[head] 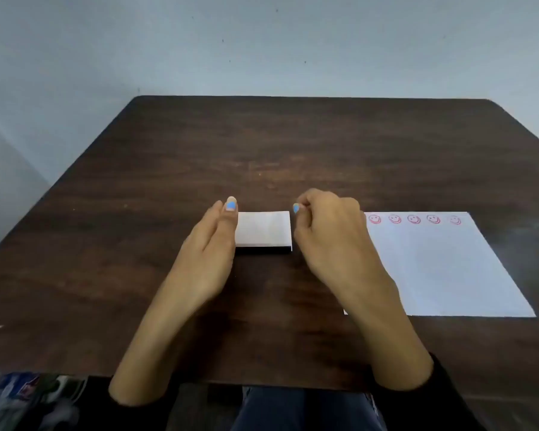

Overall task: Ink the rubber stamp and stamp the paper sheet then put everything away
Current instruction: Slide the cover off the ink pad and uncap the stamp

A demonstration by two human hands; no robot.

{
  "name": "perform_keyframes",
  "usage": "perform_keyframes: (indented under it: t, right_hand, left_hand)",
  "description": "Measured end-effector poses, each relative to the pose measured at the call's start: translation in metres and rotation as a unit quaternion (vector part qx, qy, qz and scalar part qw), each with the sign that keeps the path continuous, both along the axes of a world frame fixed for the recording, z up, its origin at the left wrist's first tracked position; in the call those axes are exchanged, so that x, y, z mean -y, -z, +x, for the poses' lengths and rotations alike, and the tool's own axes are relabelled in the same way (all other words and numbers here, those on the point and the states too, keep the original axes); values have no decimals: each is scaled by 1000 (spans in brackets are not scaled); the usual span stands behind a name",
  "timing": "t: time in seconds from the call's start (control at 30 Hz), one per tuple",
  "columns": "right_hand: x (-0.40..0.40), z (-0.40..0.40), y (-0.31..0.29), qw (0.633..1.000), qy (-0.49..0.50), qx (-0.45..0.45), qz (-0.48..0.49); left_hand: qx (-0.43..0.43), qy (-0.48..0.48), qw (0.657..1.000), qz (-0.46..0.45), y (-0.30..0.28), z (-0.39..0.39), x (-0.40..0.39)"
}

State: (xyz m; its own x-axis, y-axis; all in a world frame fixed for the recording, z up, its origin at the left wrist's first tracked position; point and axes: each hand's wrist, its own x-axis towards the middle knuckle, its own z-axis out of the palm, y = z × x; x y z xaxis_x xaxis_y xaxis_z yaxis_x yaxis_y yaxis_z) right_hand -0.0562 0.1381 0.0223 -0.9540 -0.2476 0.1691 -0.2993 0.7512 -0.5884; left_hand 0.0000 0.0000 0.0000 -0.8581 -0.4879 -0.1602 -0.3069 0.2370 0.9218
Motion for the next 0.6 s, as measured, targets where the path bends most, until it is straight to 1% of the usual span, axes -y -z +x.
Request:
perform_keyframes:
  t: [0.03, 0.07, 0.13, 0.33, 0.6]
  right_hand:
    - [1, 2, 1, 1000, 0, 11, 11]
    - [1, 4, 3, 1000, 0, 4, 10]
    - [5, 8, 9, 1000, 1, -3, 15]
    - [11, 11, 23, 999, 17, 16, 45]
    - [18, 9, 29, 999, 31, 9, 25]
  left_hand:
    - [-3, 5, 1000, -18, 0, 2, -1]
    - [-1, 11, 999, -34, 3, 2, 0]
    - [-1, 12, 999, -42, 7, 3, 0]
    - [-9, 13, 999, -28, 18, 4, 1]
    - [-29, -16, 999, -6, 20, 3, -6]
